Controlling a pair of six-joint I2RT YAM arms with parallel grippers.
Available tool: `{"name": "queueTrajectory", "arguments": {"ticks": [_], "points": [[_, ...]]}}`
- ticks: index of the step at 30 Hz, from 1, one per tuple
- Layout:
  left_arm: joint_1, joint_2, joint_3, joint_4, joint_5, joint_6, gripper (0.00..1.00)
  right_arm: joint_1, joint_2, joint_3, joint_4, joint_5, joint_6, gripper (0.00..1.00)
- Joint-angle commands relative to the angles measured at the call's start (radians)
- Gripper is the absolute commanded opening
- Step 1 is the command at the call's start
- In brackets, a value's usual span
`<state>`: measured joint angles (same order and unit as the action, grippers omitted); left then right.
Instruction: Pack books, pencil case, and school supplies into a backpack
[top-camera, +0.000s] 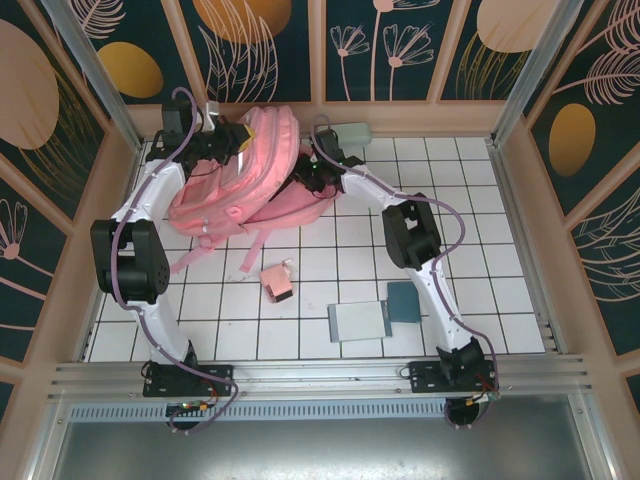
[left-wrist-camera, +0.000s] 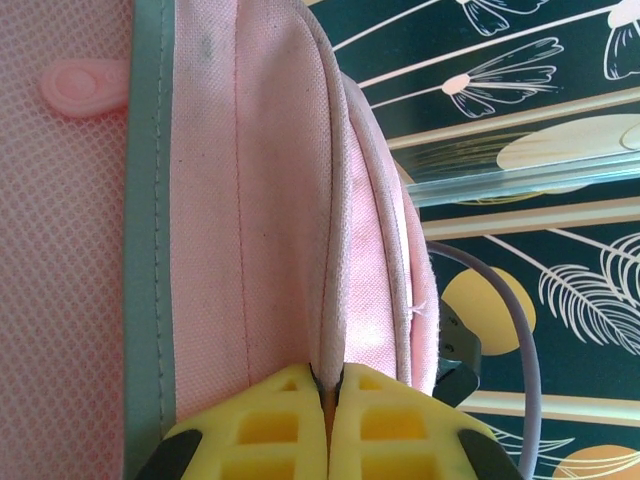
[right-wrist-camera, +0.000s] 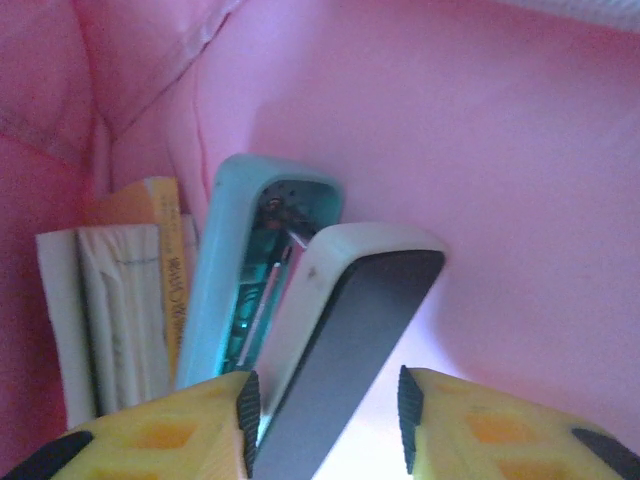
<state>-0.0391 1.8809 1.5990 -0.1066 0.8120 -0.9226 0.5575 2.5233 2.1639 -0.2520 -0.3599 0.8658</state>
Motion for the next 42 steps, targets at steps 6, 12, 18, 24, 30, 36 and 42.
{"name": "queueTrajectory", "arguments": {"ticks": [6, 12, 18, 24, 30, 36, 42], "points": [[0.002, -0.018, -0.004, 0.156, 0.091, 0.007, 0.00, 0.018, 0.119, 0.071, 0.298, -0.149, 0.153, 0.39], [0.002, -0.022, -0.026, 0.140, 0.093, 0.030, 0.00, 0.017, 0.222, 0.211, 0.346, -0.177, 0.225, 0.41], [0.002, -0.013, -0.016, 0.056, 0.067, 0.109, 0.00, 0.001, 0.147, 0.134, 0.357, -0.198, 0.177, 0.48], [0.002, -0.004, -0.019, -0.028, -0.005, 0.184, 0.00, -0.005, -0.034, -0.020, 0.259, -0.136, 0.070, 0.53], [0.002, 0.001, -0.046, -0.061, -0.071, 0.232, 0.00, -0.039, -0.245, -0.237, 0.152, -0.048, -0.034, 0.52], [0.002, 0.002, -0.076, -0.069, -0.134, 0.257, 0.00, -0.057, -0.508, -0.593, 0.118, 0.032, -0.103, 0.48], [0.003, 0.023, -0.102, -0.086, -0.175, 0.288, 0.00, -0.055, -0.751, -0.895, 0.052, 0.090, -0.153, 0.32]]}}
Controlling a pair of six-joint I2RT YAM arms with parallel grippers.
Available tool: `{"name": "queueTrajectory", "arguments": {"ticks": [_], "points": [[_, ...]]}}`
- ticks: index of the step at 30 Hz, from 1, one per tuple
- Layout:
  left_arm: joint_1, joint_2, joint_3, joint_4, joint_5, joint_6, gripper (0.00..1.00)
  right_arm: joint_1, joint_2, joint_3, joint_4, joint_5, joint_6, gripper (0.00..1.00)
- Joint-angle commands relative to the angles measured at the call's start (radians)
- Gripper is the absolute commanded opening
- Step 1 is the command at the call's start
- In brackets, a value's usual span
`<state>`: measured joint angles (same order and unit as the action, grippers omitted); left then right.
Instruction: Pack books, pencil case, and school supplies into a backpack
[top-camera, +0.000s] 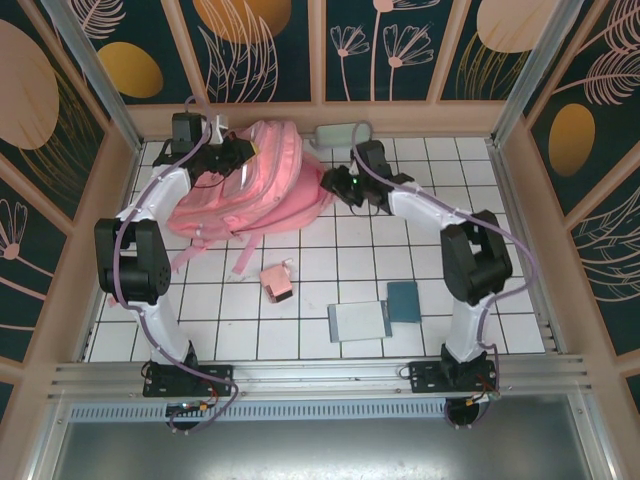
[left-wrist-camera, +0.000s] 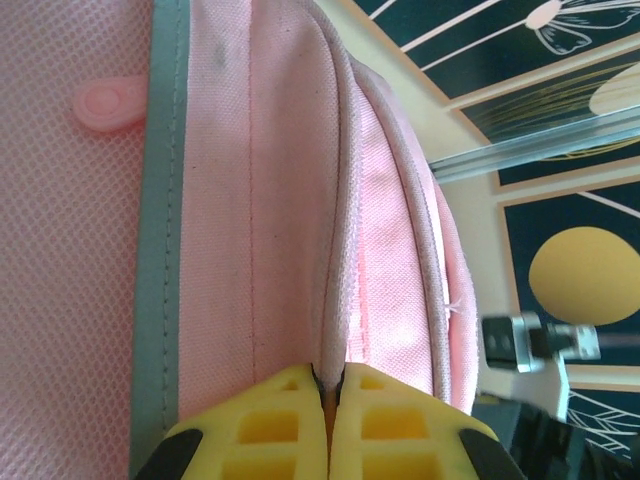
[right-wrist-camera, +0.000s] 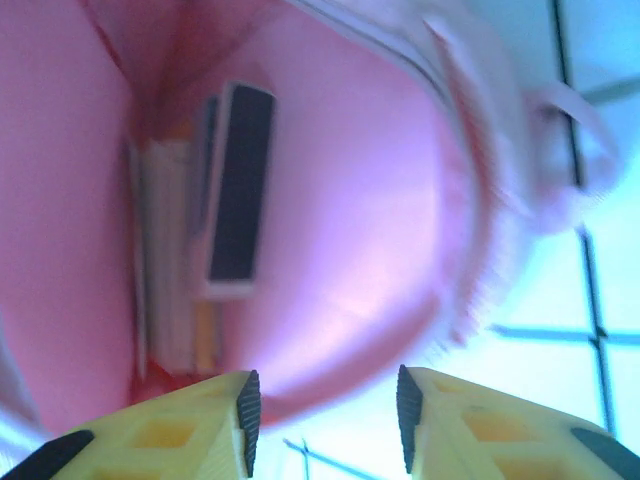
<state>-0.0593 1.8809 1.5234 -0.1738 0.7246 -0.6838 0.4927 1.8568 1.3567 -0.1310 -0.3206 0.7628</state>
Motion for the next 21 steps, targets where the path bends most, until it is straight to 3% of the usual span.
{"name": "queueTrajectory", "arguments": {"ticks": [1, 3, 5, 8, 13, 21], "points": [[0.021, 0.025, -0.037, -0.011, -0.086, 0.047, 0.01, 0.015, -0.121, -0.128, -0.086, 0.061, -0.058, 0.26], [0.021, 0.026, -0.055, 0.003, -0.083, 0.043, 0.05, 0.026, -0.191, -0.204, -0.113, 0.069, -0.078, 0.18], [0.021, 0.030, -0.072, 0.011, -0.080, 0.040, 0.16, 0.044, -0.254, -0.270, -0.144, 0.088, -0.093, 0.10], [0.021, 0.031, -0.080, 0.019, -0.074, 0.034, 0.24, 0.086, -0.351, -0.372, -0.183, 0.107, -0.120, 0.01], [0.021, 0.021, -0.067, 0.016, -0.085, 0.028, 0.55, 0.138, -0.507, -0.533, -0.226, 0.101, -0.116, 0.00], [0.018, -0.021, -0.079, 0.045, -0.085, -0.004, 0.82, 0.231, -0.693, -0.714, -0.298, 0.093, -0.073, 0.00]]}}
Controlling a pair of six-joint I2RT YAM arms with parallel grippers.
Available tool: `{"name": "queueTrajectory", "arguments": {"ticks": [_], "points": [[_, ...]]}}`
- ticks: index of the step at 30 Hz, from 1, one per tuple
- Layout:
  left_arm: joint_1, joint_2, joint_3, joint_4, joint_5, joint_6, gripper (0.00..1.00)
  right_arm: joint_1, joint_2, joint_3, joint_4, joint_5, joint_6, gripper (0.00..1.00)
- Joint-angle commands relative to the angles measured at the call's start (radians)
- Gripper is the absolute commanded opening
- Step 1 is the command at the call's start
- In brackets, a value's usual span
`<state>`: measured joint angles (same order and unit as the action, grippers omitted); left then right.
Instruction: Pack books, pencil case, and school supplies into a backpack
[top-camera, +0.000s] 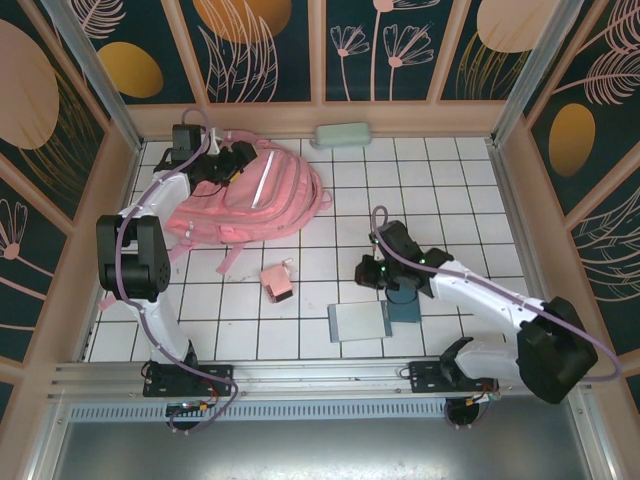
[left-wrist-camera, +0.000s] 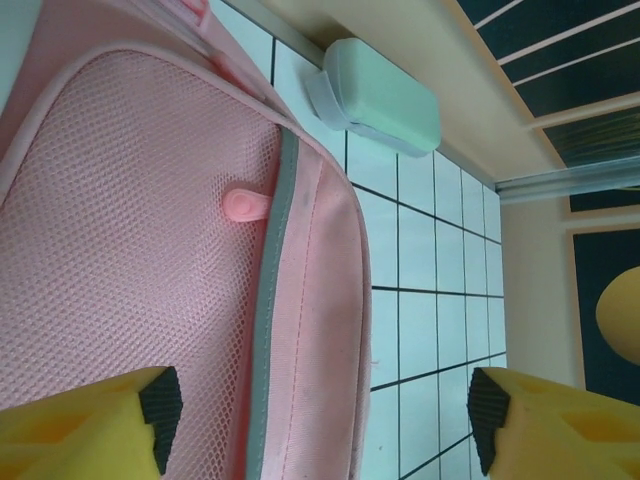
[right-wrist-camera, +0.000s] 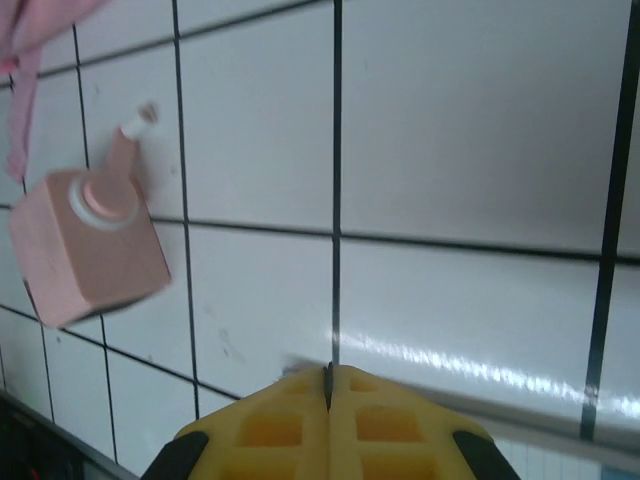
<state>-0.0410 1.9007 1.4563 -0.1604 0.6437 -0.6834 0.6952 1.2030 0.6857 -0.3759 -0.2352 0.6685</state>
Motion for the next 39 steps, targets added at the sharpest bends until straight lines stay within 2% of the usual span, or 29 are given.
{"name": "queueTrajectory", "arguments": {"ticks": [1, 7, 13, 18, 22, 26, 29, 34, 39], "points": [[-0.002, -0.048, -0.015, 0.033, -0.007, -0.006, 0.83, 0.042, -0.047, -0.064, -0.054, 0.005, 0.030, 0.00], [-0.023, -0.085, -0.032, 0.029, -0.018, -0.012, 0.94, 0.103, -0.027, -0.152, 0.011, 0.006, 0.059, 0.00], [-0.036, -0.124, -0.057, 0.013, -0.031, -0.007, 0.92, 0.122, 0.098, -0.163, 0.091, 0.004, 0.031, 0.00], [-0.045, -0.153, -0.076, -0.020, -0.045, 0.005, 0.90, 0.110, 0.215, -0.113, 0.143, 0.058, 0.001, 0.00], [-0.054, -0.181, -0.094, -0.033, -0.056, 0.012, 0.89, 0.049, 0.298, -0.039, 0.160, 0.122, -0.041, 0.00], [-0.076, -0.218, -0.114, -0.031, -0.060, 0.002, 0.88, -0.058, 0.391, 0.032, 0.195, 0.109, -0.103, 0.00], [-0.113, -0.226, -0.129, -0.030, -0.069, -0.010, 0.87, -0.108, 0.479, 0.118, 0.200, 0.101, -0.179, 0.00], [-0.209, -0.221, -0.176, -0.002, -0.096, -0.056, 0.79, -0.166, 0.601, 0.267, 0.163, 0.093, -0.273, 0.00], [-0.298, -0.205, -0.232, 0.003, -0.158, -0.078, 0.73, -0.232, 0.604, 0.343, 0.158, 0.042, -0.272, 0.00]]}}
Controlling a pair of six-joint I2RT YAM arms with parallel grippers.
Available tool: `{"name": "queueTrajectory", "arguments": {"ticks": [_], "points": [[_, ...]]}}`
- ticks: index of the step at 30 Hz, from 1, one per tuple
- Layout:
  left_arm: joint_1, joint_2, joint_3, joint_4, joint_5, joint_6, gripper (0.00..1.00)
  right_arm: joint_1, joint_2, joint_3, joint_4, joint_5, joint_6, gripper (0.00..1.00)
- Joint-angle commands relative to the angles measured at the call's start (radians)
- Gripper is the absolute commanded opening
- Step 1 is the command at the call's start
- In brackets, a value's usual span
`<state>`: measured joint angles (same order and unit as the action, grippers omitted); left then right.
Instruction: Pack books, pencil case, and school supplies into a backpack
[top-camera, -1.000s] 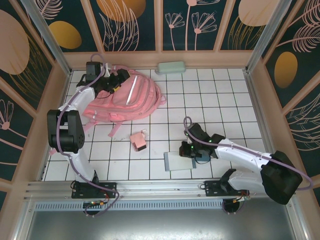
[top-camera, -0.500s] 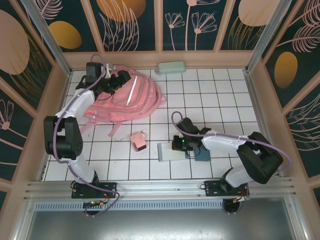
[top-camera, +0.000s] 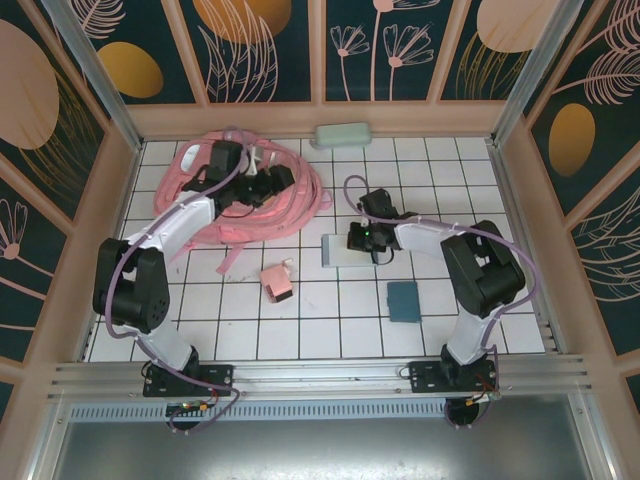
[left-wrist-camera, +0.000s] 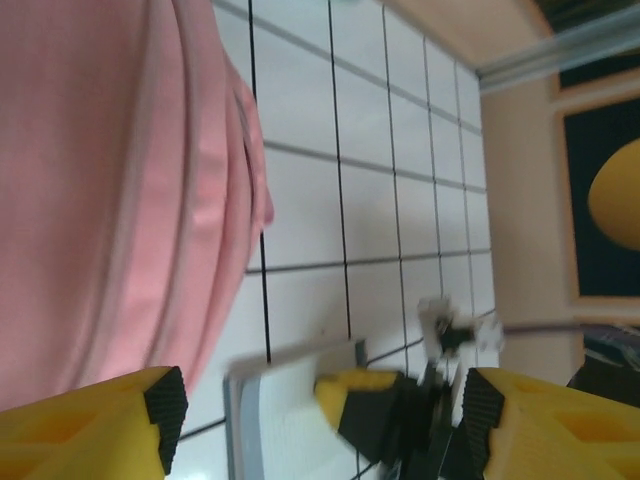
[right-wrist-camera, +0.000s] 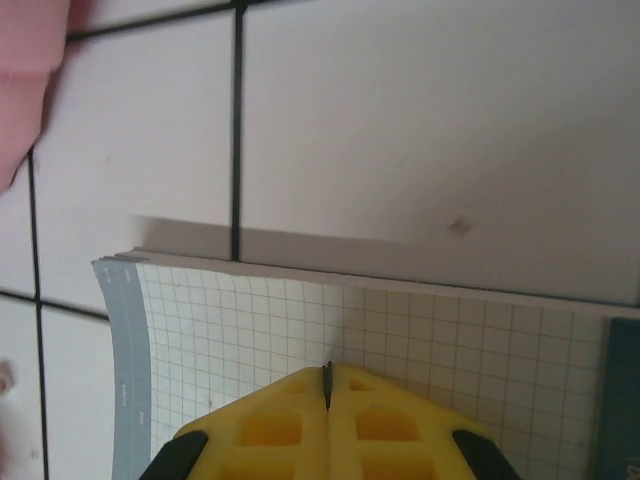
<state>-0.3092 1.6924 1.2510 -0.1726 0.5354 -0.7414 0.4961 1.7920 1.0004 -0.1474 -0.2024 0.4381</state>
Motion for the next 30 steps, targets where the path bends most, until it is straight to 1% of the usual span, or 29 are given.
{"name": "queueTrajectory", "arguments": {"ticks": [1, 2, 3, 4, 6, 8, 10, 13, 15, 20, 25, 30], "points": [[-0.045, 0.011, -0.038, 0.009, -0.068, -0.020, 0.71, -0.036, 0.003, 0.040, -0.072, 0.003, -0.040, 0.00], [-0.058, 0.014, -0.052, 0.010, -0.079, -0.023, 0.68, -0.036, -0.006, 0.052, -0.076, 0.001, -0.039, 0.01], [-0.072, 0.015, -0.064, 0.013, -0.084, -0.028, 0.65, -0.038, -0.020, 0.062, -0.081, 0.001, -0.035, 0.04], [-0.087, 0.029, -0.074, 0.015, -0.089, -0.030, 0.64, -0.039, -0.035, 0.064, -0.081, 0.001, -0.030, 0.09], [-0.121, 0.062, -0.082, 0.014, -0.097, -0.026, 0.56, -0.052, -0.063, 0.056, -0.080, 0.008, -0.015, 0.21], [-0.155, 0.089, -0.078, 0.009, -0.100, -0.020, 0.54, -0.071, -0.089, 0.035, -0.072, 0.009, 0.004, 0.25], [-0.186, 0.121, -0.072, 0.007, -0.105, -0.014, 0.49, -0.096, -0.121, -0.004, -0.054, 0.018, 0.024, 0.34], [-0.224, 0.162, -0.046, -0.007, -0.113, 0.007, 0.41, -0.132, -0.173, -0.071, -0.026, 0.016, 0.065, 0.39], [-0.247, 0.186, -0.022, -0.027, -0.127, 0.033, 0.40, -0.150, -0.211, -0.118, -0.001, 0.008, 0.094, 0.45], [-0.275, 0.254, 0.010, -0.043, -0.126, 0.079, 0.39, -0.174, -0.261, -0.209, 0.026, -0.003, 0.140, 0.46], [-0.295, 0.330, 0.068, -0.084, -0.124, 0.124, 0.39, -0.174, -0.248, -0.265, 0.076, -0.034, 0.170, 0.46], [-0.298, 0.378, 0.091, -0.081, -0.116, 0.132, 0.37, -0.175, -0.223, -0.288, 0.119, -0.064, 0.192, 0.46]]}}
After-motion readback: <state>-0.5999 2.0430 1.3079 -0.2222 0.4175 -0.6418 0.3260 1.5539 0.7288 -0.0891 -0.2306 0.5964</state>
